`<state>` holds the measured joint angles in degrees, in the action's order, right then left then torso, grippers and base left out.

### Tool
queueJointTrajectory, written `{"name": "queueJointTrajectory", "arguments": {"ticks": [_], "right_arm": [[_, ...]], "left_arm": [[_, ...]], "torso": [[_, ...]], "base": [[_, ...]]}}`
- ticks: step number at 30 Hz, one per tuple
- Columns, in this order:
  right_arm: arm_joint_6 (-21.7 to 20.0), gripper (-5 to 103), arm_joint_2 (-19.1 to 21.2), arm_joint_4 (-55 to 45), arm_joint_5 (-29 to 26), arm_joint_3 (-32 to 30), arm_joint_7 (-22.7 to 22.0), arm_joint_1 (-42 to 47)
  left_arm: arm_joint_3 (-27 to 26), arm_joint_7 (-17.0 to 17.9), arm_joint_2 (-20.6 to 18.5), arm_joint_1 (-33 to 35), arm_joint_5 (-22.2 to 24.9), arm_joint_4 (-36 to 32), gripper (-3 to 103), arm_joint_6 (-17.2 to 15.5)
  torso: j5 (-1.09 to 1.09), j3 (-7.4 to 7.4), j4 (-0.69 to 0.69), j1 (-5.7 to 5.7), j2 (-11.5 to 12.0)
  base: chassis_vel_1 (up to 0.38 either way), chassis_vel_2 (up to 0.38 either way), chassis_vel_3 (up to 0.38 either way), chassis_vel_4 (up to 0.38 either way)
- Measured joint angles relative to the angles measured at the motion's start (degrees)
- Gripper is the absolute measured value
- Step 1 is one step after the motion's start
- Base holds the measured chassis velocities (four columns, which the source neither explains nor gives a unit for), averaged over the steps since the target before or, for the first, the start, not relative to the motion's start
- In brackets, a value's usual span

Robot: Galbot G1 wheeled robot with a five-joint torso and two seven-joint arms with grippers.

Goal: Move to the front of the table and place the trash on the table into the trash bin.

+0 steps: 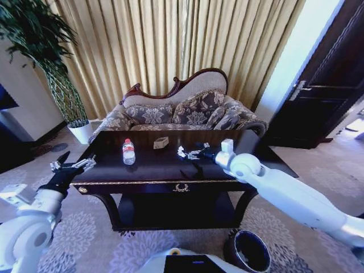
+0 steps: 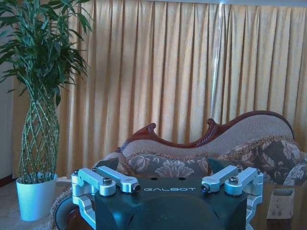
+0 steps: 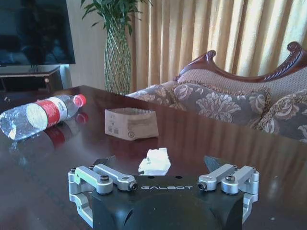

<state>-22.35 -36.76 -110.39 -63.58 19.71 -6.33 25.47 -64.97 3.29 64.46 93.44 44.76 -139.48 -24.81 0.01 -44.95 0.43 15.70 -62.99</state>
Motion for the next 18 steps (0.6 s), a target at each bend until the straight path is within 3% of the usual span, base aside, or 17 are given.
{"name": "queueJointTrajectory", "arguments": {"ticks": [18], "right_arm": [[-1.2, 102, -3.4, 3.6, 1.8, 2.6, -1.1, 0.1]], "left_arm": [[0.4, 0.0, 0.7, -0.1, -0.3, 0.3, 100, 0.6]], "torso": [[0.01, 0.0, 0.0, 0.0, 0.0]], "base": [[0.0, 0.0, 0.0, 0.0]]}}
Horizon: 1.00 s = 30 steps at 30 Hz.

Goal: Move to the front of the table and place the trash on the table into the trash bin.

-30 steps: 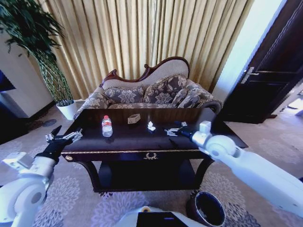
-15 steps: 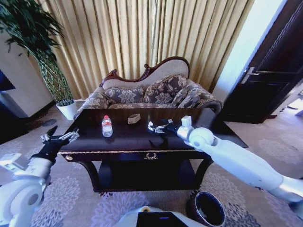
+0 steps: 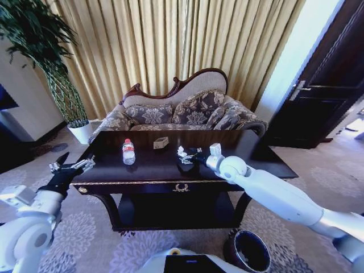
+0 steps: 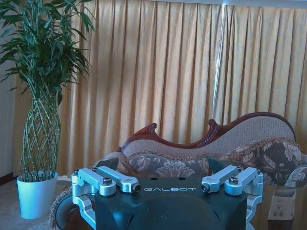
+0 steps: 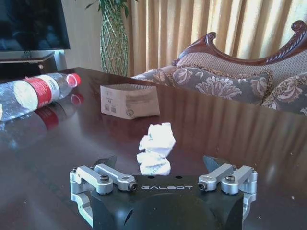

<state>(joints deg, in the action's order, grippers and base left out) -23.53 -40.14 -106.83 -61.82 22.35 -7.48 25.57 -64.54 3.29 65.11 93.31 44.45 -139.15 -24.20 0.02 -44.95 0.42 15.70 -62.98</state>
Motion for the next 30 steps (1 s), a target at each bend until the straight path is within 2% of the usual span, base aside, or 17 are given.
{"name": "queueJointTrajectory", "arguments": {"ticks": [4, 7, 8, 10, 11, 12, 14, 16, 17, 20, 21, 24, 25, 28, 30], "right_arm": [[0.1, 96, 0.1, 0.4, 0.4, 0.0, 0.1, 0.3], [0.2, 85, 0.1, 0.5, 0.6, 0.0, 0.1, 0.4], [0.2, 85, 0.1, 0.5, 0.6, 0.0, 0.1, 0.4], [0.3, 75, 0.1, 0.6, 0.7, 0.0, 0.1, 0.4], [0.3, 75, 0.1, 0.6, 0.7, 0.0, 0.1, 0.4], [0.4, 64, 0.1, 0.6, 0.8, 0.0, 0.1, 0.5], [0.4, 64, 0.2, 0.6, 0.8, 0.0, 0.1, 0.5], [0.5, 53, 0.3, 0.6, 0.8, -0.1, 0.1, 0.5], [0.5, 53, 0.3, 0.6, 0.8, -0.1, 0.1, 0.5], [0.6, 36, 0.5, 0.5, 0.9, -0.3, 0.1, 0.5], [0.6, 36, 0.5, 0.5, 0.9, -0.3, 0.1, 0.5], [0.6, 20, 0.9, 0.2, 0.9, -0.5, 0.1, 0.5], [0.6, 20, 0.9, 0.2, 0.9, -0.5, 0.1, 0.5], [0.7, 5, 1.2, -0.1, 0.9, -0.9, 0.1, 0.7], [0.7, 5, 1.2, -0.1, 0.9, -0.9, 0.1, 0.7]], "left_arm": [[0.0, 0.0, 0.1, 0.0, -0.1, 0.3, 100, 0.5], [0.1, 0.0, 0.3, 0.0, -0.2, 0.4, 100, 0.6], [0.1, 0.0, 0.3, 0.0, -0.2, 0.4, 100, 0.6], [0.2, 0.0, 0.4, 0.0, -0.3, 0.5, 100, 0.7], [0.2, 0.0, 0.4, 0.0, -0.3, 0.5, 100, 0.7], [0.2, 0.0, 0.4, 0.0, -0.4, 0.6, 100, 0.7], [0.2, 0.0, 0.4, 0.0, -0.4, 0.6, 100, 0.8], [0.1, 0.0, 0.4, 0.0, -0.4, 0.7, 100, 0.8], [0.1, 0.0, 0.4, 0.0, -0.4, 0.7, 100, 0.8], [0.1, 0.0, 0.4, 0.0, -0.4, 0.7, 100, 0.9], [0.1, 0.0, 0.4, 0.0, -0.4, 0.7, 100, 0.9], [0.2, 0.0, 0.6, 0.0, -0.4, 0.7, 100, 0.9], [0.2, 0.0, 0.6, 0.0, -0.4, 0.7, 100, 0.9], [0.0, 0.0, 0.7, 0.1, -0.4, 0.7, 100, 0.9], [0.0, 0.0, 0.7, 0.1, -0.4, 0.7, 100, 0.9]], "torso": [[-0.01, 0.0, 0.0, 0.0, 0.0], [0.0, 0.0, 0.0, 0.0, 0.0], [0.0, 0.0, 0.0, 0.0, 0.0], [0.0, 0.0, 0.0, 0.0, 0.0], [0.0, 0.0, 0.0, 0.0, 0.0], [0.0, 0.0, 0.0, 0.0, 0.0], [-0.01, 0.0, 0.0, 0.0, 0.0], [0.0, 0.0, 0.0, 0.0, 0.0], [0.0, 0.0, 0.0, 0.0, 0.0], [-0.01, 0.0, 0.0, 0.0, 0.0], [-0.01, 0.0, 0.0, 0.0, 0.0], [-0.01, 0.0, 0.0, 0.0, 0.0], [-0.01, 0.0, 0.0, 0.0, 0.0], [0.0, 0.0, 0.0, 0.0, 0.0], [-0.01, 0.0, 0.0, 0.0, 0.0]], "base": [[0.0, 0.0, 0.0, 0.0], [0.0, 0.0, 0.0, 0.0], [0.0, 0.0, 0.0, 0.0], [0.0, 0.0, 0.0, 0.0], [0.0, 0.0, 0.0, 0.0], [0.0, 0.0, 0.0, 0.0], [0.0, 0.0, 0.0, 0.0], [0.0, 0.0, 0.0, 0.0], [0.0, 0.0, 0.0, 0.0], [0.0, 0.0, 0.0, 0.0], [0.0, 0.0, 0.0, 0.0], [0.0, 0.0, 0.0, 0.0], [0.0, 0.0, 0.0, 0.0], [0.0, 0.0, 0.0, 0.0], [0.0, 0.0, 0.0, 0.0]]}}
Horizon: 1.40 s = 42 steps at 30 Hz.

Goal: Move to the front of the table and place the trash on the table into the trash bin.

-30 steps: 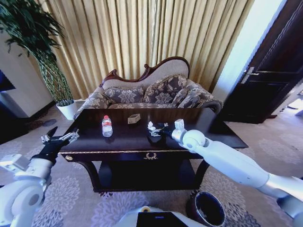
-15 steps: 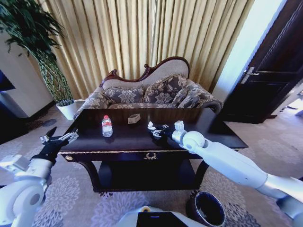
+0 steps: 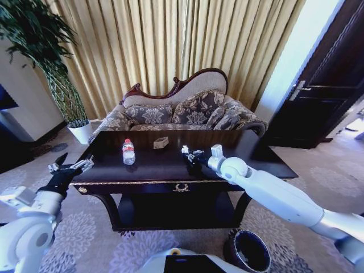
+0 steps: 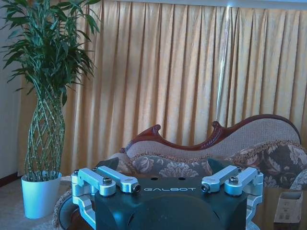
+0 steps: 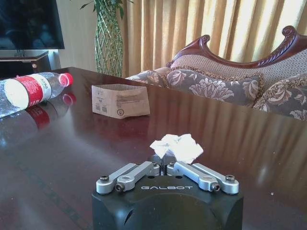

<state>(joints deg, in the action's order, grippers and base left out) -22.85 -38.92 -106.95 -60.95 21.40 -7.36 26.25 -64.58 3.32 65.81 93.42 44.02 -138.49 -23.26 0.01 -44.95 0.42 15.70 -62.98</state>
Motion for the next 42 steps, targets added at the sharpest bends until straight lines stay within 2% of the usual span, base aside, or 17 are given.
{"name": "queueJointTrajectory", "arguments": {"ticks": [3, 14, 18, 21, 22, 24, 25, 27, 28, 30, 34, 36, 37, 39, 41, 42], "right_arm": [[0.0, 0, 0.2, -0.4, 0.0, -0.4, 0.0, 0.3], [0.1, 0, 1.1, -1.5, -0.1, -2.4, -0.1, 1.8], [0.1, 0, 1.2, -2.4, -0.3, -5.0, -1.0, 3.3], [1.3, 0, 0.8, -4.5, -0.2, -12.5, -3.3, 10.3], [1.3, 0, 0.8, -4.5, -0.2, -12.5, -3.3, 10.3], [1.9, 0, 0.7, -6.4, 2.0, -21.2, -4.2, 18.5], [1.9, 0, 0.7, -6.4, 2.0, -21.2, -4.2, 18.5], [3.3, 0, 0.8, -7.1, 5.0, -28.5, -4.8, 24.3], [3.3, 0, 0.8, -7.1, 5.0, -28.5, -4.8, 24.3], [5.2, 0, 1.0, -7.1, 7.8, -33.6, -5.7, 28.3], [6.1, 0, 0.8, -7.2, 10.0, -38.0, -6.6, 31.7], [6.3, 0, 0.3, -7.6, 11.5, -41.0, -7.2, 34.2], [6.5, 0, -0.4, -8.1, 13.3, -44.5, -7.3, 37.1], [6.5, 0, -0.9, -8.5, 13.7, -46.2, -7.3, 38.4], [6.5, 0, -2.7, -10.0, 14.6, -52.2, -7.3, 42.6], [6.5, 0, -2.7, -10.0, 14.6, -52.2, -7.3, 42.6]], "left_arm": [[-0.1, 0.0, 0.1, 0.1, 0.0, -0.1, 100, 0.0], [-0.1, -0.1, 0.3, 0.2, 0.0, -0.3, 100, 0.1], [0.0, -0.1, 0.3, 0.0, 0.0, -0.3, 100, 0.1], [0.2, -0.1, 0.3, -0.2, 0.0, -0.2, 100, 0.1], [0.2, -0.1, 0.3, -0.2, 0.0, -0.2, 100, 0.1], [0.0, -0.1, 0.3, -0.3, 0.2, -0.2, 100, 0.2], [0.0, -0.1, 0.3, -0.3, 0.2, -0.2, 100, 0.2], [-0.1, -0.1, 0.3, -0.3, 0.3, 0.0, 100, 0.6], [-0.1, -0.1, 0.3, -0.3, 0.3, 0.0, 100, 0.6], [0.1, -0.2, 0.3, -0.4, 0.3, 0.1, 100, 1.0], [0.5, -0.2, 0.4, -0.5, 0.3, 0.2, 100, 1.1], [0.5, -0.3, 0.4, -0.6, 0.3, 0.3, 100, 1.2], [0.6, -0.4, 0.3, -0.8, 0.4, 0.6, 100, 1.4], [0.7, -0.5, 0.3, -0.9, 0.4, 0.8, 100, 1.5], [1.3, -1.0, -0.1, -1.4, 0.5, 1.5, 100, 2.3], [1.3, -1.0, -0.1, -1.4, 0.5, 1.5, 100, 2.3]], "torso": [[0.0, 0.0, 0.0, 0.0, 0.0], [0.0, 0.0, 0.0, 0.0, 0.0], [0.0, 0.0, -0.01, 0.0, 0.0], [0.0, 0.0, -0.01, 0.0, 0.0], [0.0, 0.0, -0.01, 0.0, 0.0], [0.0, 0.0, 0.01, 0.0, 0.0], [0.0, 0.0, 0.01, 0.0, 0.0], [-0.01, 0.0, 0.01, 0.0, 0.0], [-0.01, 0.0, 0.01, 0.0, 0.0], [0.0, 0.0, 0.01, 0.0, 0.0], [0.0, 0.0, 0.0, 0.0, 0.0], [-0.01, 0.0, -0.02, 0.0, 0.0], [-0.01, 0.0, -0.01, 0.0, 0.0], [0.0, 0.0, 0.0, -0.01, 0.0], [-0.01, 0.0, 0.0, -0.01, 0.0], [-0.01, 0.0, 0.0, -0.01, 0.0]], "base": [[0.0, 0.0, 0.0, 0.0], [0.0, 0.0, 0.0, 0.0], [0.0, 0.0, 0.0, 0.0], [0.0, 0.0, 0.0, 0.0], [0.0, 0.0, 0.0, 0.0], [0.0, 0.0, 0.0, 0.0], [0.0, 0.0, 0.0, 0.0], [0.0, 0.0, 0.0, 0.0], [0.0, 0.0, 0.0, 0.0], [0.0, 0.0, 0.0, 0.0], [0.0, 0.0, 0.0, 0.0], [0.0, 0.0, 0.0, 0.0], [0.0, 0.0, 0.0, 0.0], [0.0, 0.0, 0.0, 0.0], [0.0, 0.0, 0.0, 0.0], [0.0, 0.0, 0.0, 0.0]]}}
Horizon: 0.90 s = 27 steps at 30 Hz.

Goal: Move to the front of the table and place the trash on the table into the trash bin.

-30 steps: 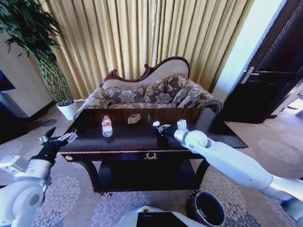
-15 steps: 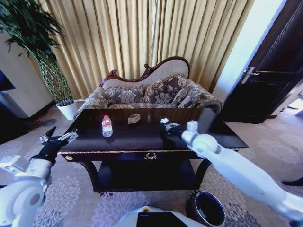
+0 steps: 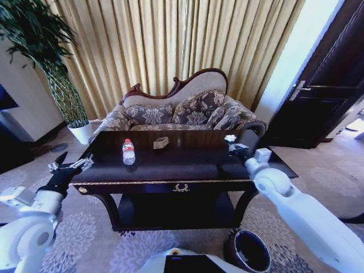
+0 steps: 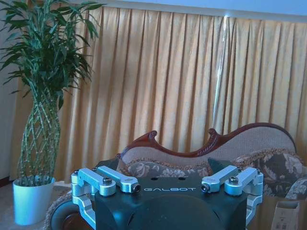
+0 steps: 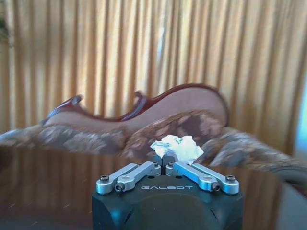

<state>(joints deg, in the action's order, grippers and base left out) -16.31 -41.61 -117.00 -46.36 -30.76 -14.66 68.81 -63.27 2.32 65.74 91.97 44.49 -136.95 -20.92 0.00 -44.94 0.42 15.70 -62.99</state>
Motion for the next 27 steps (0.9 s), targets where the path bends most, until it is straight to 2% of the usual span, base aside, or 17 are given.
{"name": "queueJointTrajectory", "arguments": {"ticks": [2, 7, 18, 27], "right_arm": [[0.0, 0, -1.8, -1.4, 0.9, -5.2, 0.1, 3.7], [0.0, 0, -3.7, -3.2, 2.6, -10.1, 1.0, 9.2], [-0.2, 0, -6.2, -5.8, 3.3, -12.9, 1.6, 14.2], [-0.3, 0, -6.4, -6.7, 3.2, -12.9, 1.6, 14.6]], "left_arm": [[0.4, -0.6, -0.5, -0.5, 0.1, 0.8, 100, 0.6], [1.1, -0.8, -1.2, -0.9, 0.2, 1.6, 100, 0.8], [1.2, -0.8, -2.4, -1.2, 1.4, 1.9, 100, 0.8], [1.0, -0.8, -2.0, -1.0, 1.5, 1.5, 100, 0.8]], "torso": [[0.0, 0.0, 0.0, 0.0, 0.0], [0.01, 0.0, 0.01, 0.0, 0.0], [0.01, 0.0, 0.0, 0.0, 0.0], [0.01, -0.01, 0.0, 0.0, 0.0]], "base": [[0.0, 0.0, 0.0, 0.0], [0.0, 0.0, 0.0, 0.0], [0.0, 0.0, 0.0, 0.0], [0.0, 0.0, 0.0, 0.0]]}}
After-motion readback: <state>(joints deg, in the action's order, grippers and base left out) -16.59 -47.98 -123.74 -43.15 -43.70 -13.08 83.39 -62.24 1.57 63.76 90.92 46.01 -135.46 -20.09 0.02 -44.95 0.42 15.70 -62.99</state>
